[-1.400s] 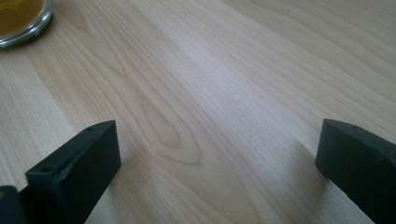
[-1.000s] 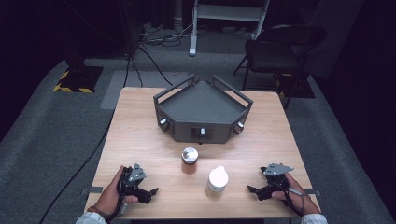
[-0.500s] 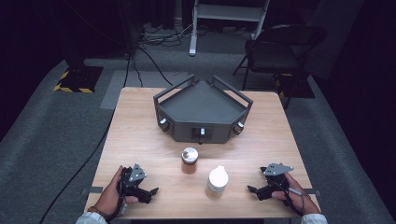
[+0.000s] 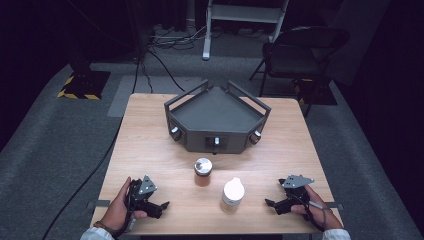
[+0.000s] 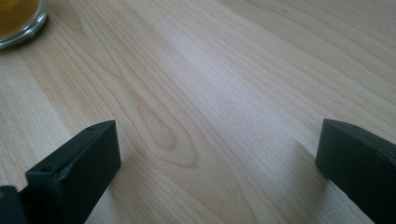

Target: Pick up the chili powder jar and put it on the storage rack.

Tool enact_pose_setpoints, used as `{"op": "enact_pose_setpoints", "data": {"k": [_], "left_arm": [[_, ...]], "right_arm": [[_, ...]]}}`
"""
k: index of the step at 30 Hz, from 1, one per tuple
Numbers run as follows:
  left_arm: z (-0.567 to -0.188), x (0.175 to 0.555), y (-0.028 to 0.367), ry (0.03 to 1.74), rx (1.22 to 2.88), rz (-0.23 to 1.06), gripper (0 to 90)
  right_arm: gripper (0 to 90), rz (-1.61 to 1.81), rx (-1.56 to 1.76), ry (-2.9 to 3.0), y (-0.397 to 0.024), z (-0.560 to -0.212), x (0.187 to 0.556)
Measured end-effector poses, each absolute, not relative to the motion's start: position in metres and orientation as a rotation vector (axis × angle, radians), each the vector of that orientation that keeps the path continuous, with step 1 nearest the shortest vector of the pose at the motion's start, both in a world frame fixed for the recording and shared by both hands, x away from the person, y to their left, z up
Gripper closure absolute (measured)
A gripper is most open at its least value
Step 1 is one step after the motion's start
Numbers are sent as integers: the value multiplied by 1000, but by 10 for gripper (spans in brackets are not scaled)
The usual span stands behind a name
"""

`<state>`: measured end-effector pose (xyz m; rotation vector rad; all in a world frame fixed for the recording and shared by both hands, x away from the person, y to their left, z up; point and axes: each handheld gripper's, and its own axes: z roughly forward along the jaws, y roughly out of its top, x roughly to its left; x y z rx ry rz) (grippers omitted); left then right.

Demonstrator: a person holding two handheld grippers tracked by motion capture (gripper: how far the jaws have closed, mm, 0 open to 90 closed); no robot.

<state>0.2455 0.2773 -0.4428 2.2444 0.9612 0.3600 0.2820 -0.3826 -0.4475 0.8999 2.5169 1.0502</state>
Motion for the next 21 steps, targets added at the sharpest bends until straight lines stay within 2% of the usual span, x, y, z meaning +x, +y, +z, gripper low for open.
{"op": "enact_pose_setpoints", "data": {"k": [12, 21], "left_arm": [[-436, 232, 275, 952, 2175, 445, 17], [-431, 227, 277, 955, 2122, 457, 16]], "right_arm": [[0, 1050, 900, 2517, -383, -447, 282], [0, 1050, 900, 2517, -383, -447, 282]]}}
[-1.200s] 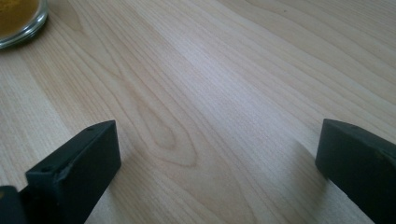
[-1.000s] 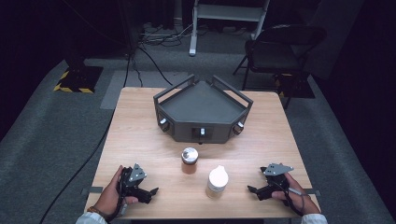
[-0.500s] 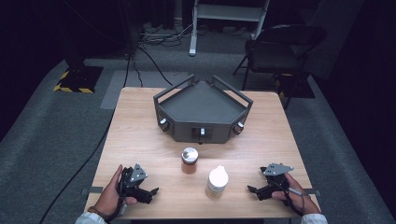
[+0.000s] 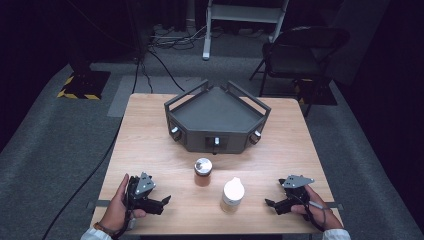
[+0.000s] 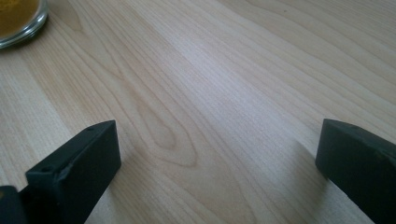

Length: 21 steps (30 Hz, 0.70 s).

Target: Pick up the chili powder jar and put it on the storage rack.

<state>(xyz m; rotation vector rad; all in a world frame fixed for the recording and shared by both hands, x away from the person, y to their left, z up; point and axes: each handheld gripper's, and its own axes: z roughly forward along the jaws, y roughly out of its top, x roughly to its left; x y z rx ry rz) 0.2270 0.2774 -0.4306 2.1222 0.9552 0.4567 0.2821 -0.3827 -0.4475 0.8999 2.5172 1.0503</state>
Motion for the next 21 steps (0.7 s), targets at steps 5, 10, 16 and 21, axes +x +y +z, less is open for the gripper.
{"op": "enact_pose_setpoints", "data": {"k": [5, 10, 16, 21], "left_arm": [[-428, 225, 276, 952, 2117, 469, 16], [-426, 222, 273, 955, 2108, 508, 14], [-423, 223, 270, 960, 2093, 521, 14], [-420, 225, 266, 946, 2119, 526, 14]], "right_arm": [[0, 1050, 900, 2517, -383, -447, 282], [0, 1050, 900, 2517, -383, -447, 282], [0, 1050, 900, 2517, -383, -447, 282], [0, 1050, 900, 2517, -383, -447, 282]]}}
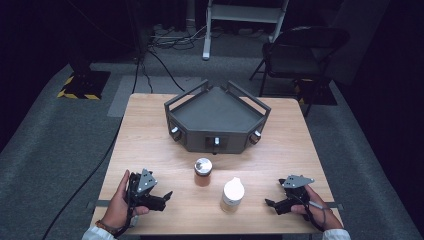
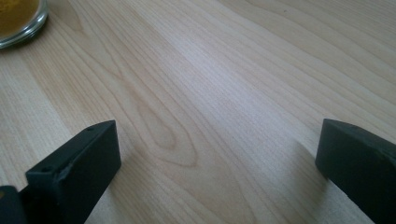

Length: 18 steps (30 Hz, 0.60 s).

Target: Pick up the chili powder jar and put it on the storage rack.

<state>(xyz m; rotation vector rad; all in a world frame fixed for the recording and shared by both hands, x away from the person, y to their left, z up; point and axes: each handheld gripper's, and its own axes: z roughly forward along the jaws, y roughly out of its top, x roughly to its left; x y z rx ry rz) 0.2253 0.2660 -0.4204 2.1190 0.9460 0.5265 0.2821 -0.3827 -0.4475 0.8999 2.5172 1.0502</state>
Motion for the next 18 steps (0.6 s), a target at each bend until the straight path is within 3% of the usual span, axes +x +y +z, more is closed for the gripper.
{"op": "enact_pose_setpoints", "data": {"k": [18], "left_arm": [[-412, 234, 256, 905, 2127, 525, 13]], "right_arm": [[0, 1050, 900, 2517, -383, -447, 282]]}}
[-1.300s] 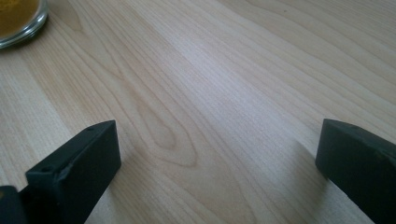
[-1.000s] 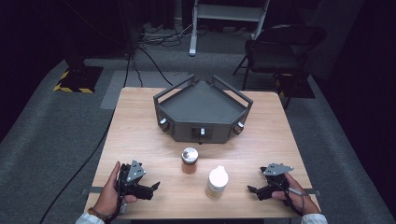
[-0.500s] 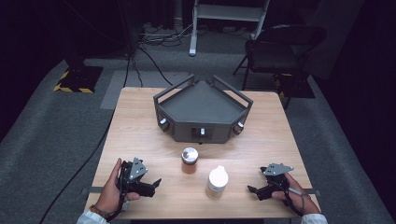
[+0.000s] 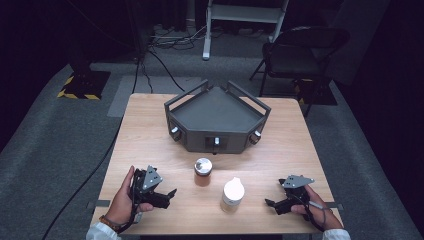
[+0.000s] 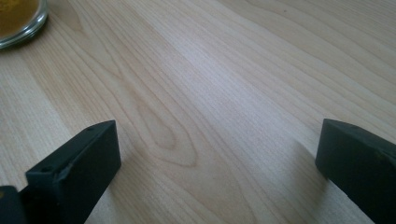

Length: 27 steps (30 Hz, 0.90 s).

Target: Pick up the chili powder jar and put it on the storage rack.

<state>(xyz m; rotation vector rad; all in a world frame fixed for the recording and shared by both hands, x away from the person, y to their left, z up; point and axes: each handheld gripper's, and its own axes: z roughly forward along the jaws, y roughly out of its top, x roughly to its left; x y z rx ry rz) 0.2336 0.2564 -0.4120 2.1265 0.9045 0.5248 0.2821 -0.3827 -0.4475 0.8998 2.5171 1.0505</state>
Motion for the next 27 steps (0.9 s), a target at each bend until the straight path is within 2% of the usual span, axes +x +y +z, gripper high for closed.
{"op": "enact_pose_setpoints", "data": {"k": [27], "left_arm": [[-413, 260, 227, 843, 2138, 458, 14]], "right_arm": [[0, 1050, 900, 2517, -383, -447, 282]]}}
